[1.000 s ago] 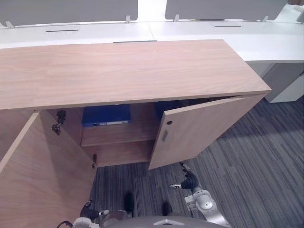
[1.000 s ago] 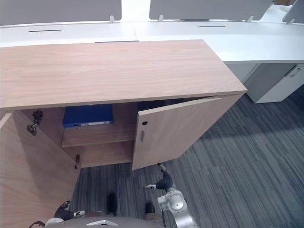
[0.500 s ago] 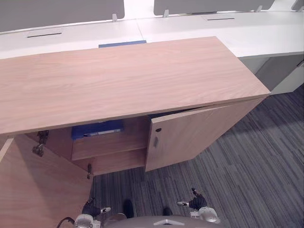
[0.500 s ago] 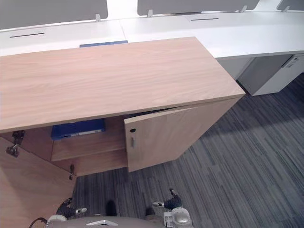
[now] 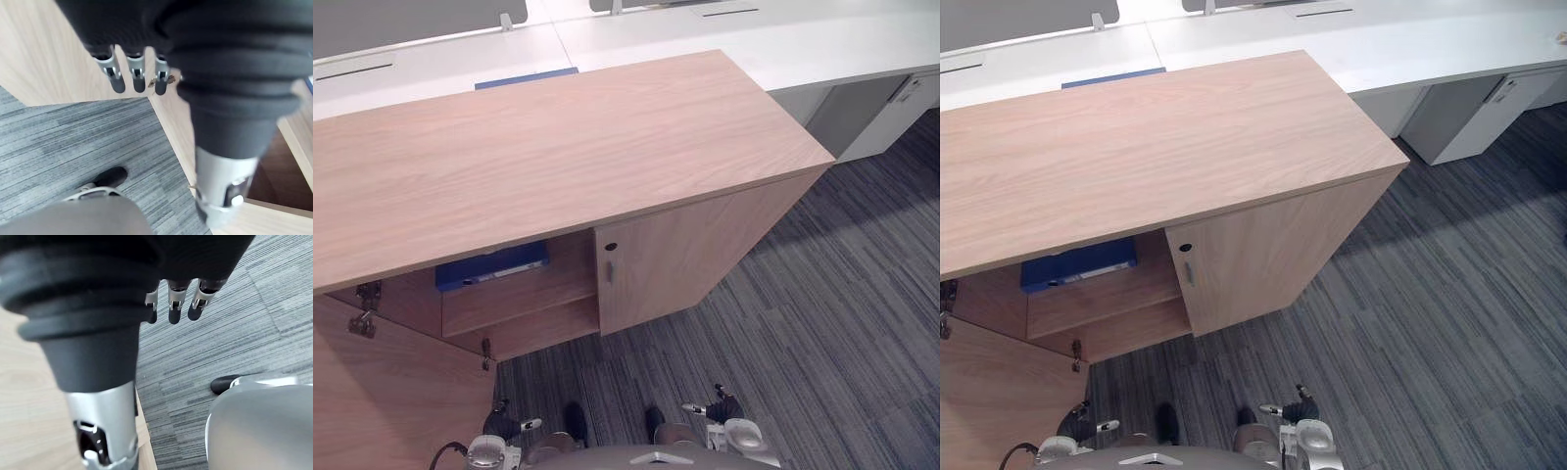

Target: Walk over to the cabinet, pick up the folder, carry it to the office cabinet, place the folder inside the office cabinet, then close the office cabinet door

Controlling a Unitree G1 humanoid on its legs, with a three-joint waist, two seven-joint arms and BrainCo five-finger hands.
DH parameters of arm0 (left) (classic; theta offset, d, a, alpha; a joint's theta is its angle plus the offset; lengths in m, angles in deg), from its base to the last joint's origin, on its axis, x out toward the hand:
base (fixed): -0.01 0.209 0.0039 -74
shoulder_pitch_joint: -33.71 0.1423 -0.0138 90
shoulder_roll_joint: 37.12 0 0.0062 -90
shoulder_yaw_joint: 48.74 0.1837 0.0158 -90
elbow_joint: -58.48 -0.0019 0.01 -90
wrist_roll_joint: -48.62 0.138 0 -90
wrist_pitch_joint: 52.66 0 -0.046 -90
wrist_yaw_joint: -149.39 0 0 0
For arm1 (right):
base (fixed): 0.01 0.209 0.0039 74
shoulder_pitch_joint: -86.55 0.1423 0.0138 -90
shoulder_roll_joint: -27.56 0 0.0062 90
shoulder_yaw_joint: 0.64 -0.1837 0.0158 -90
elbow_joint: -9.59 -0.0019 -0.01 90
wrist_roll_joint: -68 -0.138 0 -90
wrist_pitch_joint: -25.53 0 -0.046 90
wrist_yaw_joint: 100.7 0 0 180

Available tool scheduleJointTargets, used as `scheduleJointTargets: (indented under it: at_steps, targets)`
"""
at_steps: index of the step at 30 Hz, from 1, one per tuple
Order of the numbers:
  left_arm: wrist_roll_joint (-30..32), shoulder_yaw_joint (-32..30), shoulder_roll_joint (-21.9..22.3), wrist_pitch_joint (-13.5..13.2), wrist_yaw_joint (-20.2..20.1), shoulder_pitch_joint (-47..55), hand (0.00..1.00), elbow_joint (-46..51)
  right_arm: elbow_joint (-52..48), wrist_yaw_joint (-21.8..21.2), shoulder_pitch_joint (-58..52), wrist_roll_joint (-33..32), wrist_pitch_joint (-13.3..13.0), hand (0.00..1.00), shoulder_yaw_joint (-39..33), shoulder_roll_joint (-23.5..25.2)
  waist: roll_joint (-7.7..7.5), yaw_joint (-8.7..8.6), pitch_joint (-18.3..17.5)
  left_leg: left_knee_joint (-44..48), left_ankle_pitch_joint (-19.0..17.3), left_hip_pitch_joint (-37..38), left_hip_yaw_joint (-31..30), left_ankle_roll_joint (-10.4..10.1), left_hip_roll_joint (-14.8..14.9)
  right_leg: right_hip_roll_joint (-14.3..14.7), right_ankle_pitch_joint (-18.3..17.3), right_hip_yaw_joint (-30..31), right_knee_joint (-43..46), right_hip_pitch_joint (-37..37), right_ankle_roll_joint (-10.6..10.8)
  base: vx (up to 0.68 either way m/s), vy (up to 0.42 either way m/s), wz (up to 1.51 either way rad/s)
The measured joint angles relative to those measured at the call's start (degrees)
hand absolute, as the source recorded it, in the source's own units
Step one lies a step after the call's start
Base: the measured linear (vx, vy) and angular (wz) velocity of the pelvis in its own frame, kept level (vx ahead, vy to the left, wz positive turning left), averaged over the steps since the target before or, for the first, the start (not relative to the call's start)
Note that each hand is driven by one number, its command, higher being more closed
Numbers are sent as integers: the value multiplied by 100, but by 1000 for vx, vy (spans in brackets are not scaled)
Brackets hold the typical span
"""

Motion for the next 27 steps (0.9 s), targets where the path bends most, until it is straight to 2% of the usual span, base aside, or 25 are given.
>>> scheduleJointTargets:
  at_steps: [6,7,8,11,14,15,16,17,18,19,20,21,22,23,25,27]
  targets:
    - [-169,-152,17,-1,4,-72,0,11,-48,9,-135,-10,-5,0,-5,12,-71,55,-29,265,22,-294,-662,35,-51,-67,-265,-106,433,-56,-23,38,-29,65]
    - [-199,-246,39,-2,7,-70,0,12,-50,10,-132,-11,-6,0,27,40,-102,167,-49,481,-16,-452,-741,37,-39,-49,-309,-113,360,-35,-39,33,-64,29]
    - [-232,-301,59,-2,10,-73,0,12,-50,10,-115,-11,-6,0,33,61,-105,208,-55,561,-33,-525,-776,33,-26,-37,-320,-138,294,-21,-48,31,-86,34]
    - [-390,-362,132,-5,29,-103,0,13,-52,19,-31,-30,-8,0,40,129,-8,233,-41,781,28,-897,-1204,-33,57,111,-284,-491,147,-33,-129,-31,-135,65]
    - [-509,-429,194,-6,58,-119,0,29,-44,49,-13,-44,-7,0,30,127,52,223,0,796,335,-1106,-1565,-261,93,198,-316,-930,259,-40,-261,-80,-115,88]
    - [-564,-427,194,-7,84,-119,0,84,-48,88,0,-46,-6,0,20,129,42,204,2,623,653,-1152,-1571,-496,84,158,-263,-1021,261,-45,-372,-138,-49,93]
    - [-612,-518,184,-11,100,-140,0,167,-63,168,20,-46,-11,0,2,174,-7,192,25,694,578,-1149,-1309,-483,110,49,-247,-1257,175,-18,-453,-145,-40,86]
    - [-616,-608,217,-10,102,-172,0,178,-64,178,39,-48,-9,0,-27,172,4,190,41,1030,259,-1176,-1079,-409,149,26,-237,-1334,185,-11,-468,-136,-47,70]
    - [-615,-728,234,-6,102,-152,0,176,-82,228,9,-54,-9,0,-101,166,-63,157,59,1722,-282,-1132,-702,-317,180,-94,-235,-1491,202,12,-471,-143,-71,70]
    - [-615,-746,262,-7,100,-101,0,175,-115,236,-49,-81,-9,0,-187,136,-49,96,51,2053,-611,-917,-553,-375,201,-197,-213,-1660,168,83,-441,-173,-36,74]
    - [-615,-750,305,-8,101,-99,0,176,-118,239,-86,-89,-9,0,-240,117,-4,63,24,2029,-699,-775,-546,-421,214,-225,-190,-1733,144,99,-423,-153,45,70]
    - [-615,-753,429,-14,101,-101,0,177,-114,241,-131,-91,-7,0,-264,44,126,38,-45,1596,-755,-417,-552,-461,265,-206,-124,-1817,69,98,-352,-106,103,57]
    - [-615,-752,569,-13,99,-106,0,160,-111,238,-163,-92,-6,0,-292,-39,345,12,-133,810,-720,-94,-627,-416,379,-56,-27,-1874,-24,73,-282,-58,122,44]
    - [-615,-756,582,-13,98,-132,0,140,-46,240,-122,-94,0,0,-341,-30,374,28,-151,554,-561,22,-659,-286,334,-64,36,-1870,-81,77,-256,-45,150,25]
    - [-671,-811,499,-8,103,-110,0,138,7,238,-97,-94,8,0,-440,222,155,71,-92,385,-403,114,-746,-263,270,-73,339,-1899,-494,299,-199,-72,130,14]
    - [-719,-875,429,-4,111,-73,0,129,21,236,-113,-94,10,0,-445,284,101,93,-104,343,-360,177,-756,-214,221,-87,425,-1897,-620,402,-172,-63,48,6]
